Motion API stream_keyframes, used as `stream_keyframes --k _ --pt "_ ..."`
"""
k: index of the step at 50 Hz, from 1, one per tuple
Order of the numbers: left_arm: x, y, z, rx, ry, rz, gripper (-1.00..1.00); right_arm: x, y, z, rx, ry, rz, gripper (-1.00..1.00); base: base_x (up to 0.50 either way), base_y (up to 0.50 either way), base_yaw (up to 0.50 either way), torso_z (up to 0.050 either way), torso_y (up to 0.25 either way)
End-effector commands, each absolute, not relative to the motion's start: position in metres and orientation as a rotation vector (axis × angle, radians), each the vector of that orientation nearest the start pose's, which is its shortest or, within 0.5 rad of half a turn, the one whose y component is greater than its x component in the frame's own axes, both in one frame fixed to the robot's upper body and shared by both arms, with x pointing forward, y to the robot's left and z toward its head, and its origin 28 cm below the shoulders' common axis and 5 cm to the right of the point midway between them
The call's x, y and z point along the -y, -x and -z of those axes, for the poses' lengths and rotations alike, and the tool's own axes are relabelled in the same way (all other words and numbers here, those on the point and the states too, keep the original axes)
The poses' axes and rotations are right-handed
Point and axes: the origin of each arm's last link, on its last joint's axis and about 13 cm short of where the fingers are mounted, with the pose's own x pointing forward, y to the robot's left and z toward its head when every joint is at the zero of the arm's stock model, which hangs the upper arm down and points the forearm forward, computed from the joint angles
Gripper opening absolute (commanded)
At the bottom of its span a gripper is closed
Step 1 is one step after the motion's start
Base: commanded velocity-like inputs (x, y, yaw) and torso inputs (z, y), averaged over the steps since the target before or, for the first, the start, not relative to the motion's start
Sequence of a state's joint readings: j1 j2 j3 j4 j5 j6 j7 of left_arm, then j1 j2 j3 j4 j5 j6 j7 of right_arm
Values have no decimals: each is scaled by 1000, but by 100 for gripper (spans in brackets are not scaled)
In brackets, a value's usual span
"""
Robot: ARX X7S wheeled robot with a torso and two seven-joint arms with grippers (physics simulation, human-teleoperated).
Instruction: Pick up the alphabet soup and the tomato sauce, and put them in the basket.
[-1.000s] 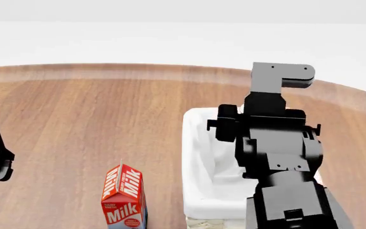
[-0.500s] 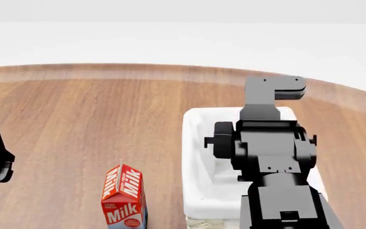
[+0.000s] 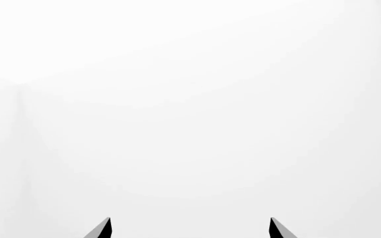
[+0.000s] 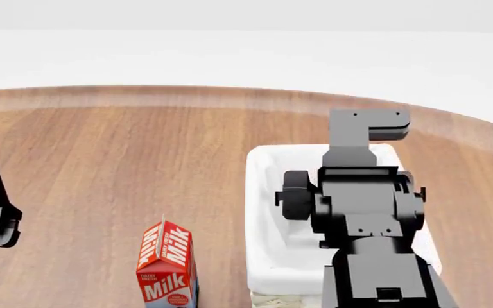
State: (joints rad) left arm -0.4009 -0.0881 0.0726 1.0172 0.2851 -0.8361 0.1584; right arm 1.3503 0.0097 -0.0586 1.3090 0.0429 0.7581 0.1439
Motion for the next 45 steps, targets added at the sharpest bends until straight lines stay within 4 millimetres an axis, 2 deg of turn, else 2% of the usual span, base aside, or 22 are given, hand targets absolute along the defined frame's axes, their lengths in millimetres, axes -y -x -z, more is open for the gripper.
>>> stream_keyframes --k 1,12,16,18,26,32,36,45 --pt "-223 -191 -228 571 -266 -45 100 99 -406 -166 -712 95 129 100 0 0 0 0 0" --pt "-223 -192 -228 570 -264 -45 100 96 -409 -171 -665 87 115 100 0 0 0 0 0" --pt "-222 -192 -227 568 -265 -43 100 93 -418 -189 -523 48 89 100 0 0 0 0 0" --pt "-222 -192 -227 567 -263 -43 100 92 -419 -194 -506 44 79 100 0 0 0 0 0" --pt "-223 -192 -228 568 -265 -43 100 91 -425 -237 -417 53 29 100 0 0 0 0 0" --pt "-223 -193 -228 567 -265 -42 100 93 -426 -256 -386 62 -5 100 0 0 0 0 0" --pt "-223 -192 -229 570 -266 -46 100 94 -425 -263 -374 66 -29 100 0 0 0 0 0" --pt "-222 -192 -230 570 -268 -44 100 94 -402 -279 -383 70 -58 100 0 0 0 0 0"
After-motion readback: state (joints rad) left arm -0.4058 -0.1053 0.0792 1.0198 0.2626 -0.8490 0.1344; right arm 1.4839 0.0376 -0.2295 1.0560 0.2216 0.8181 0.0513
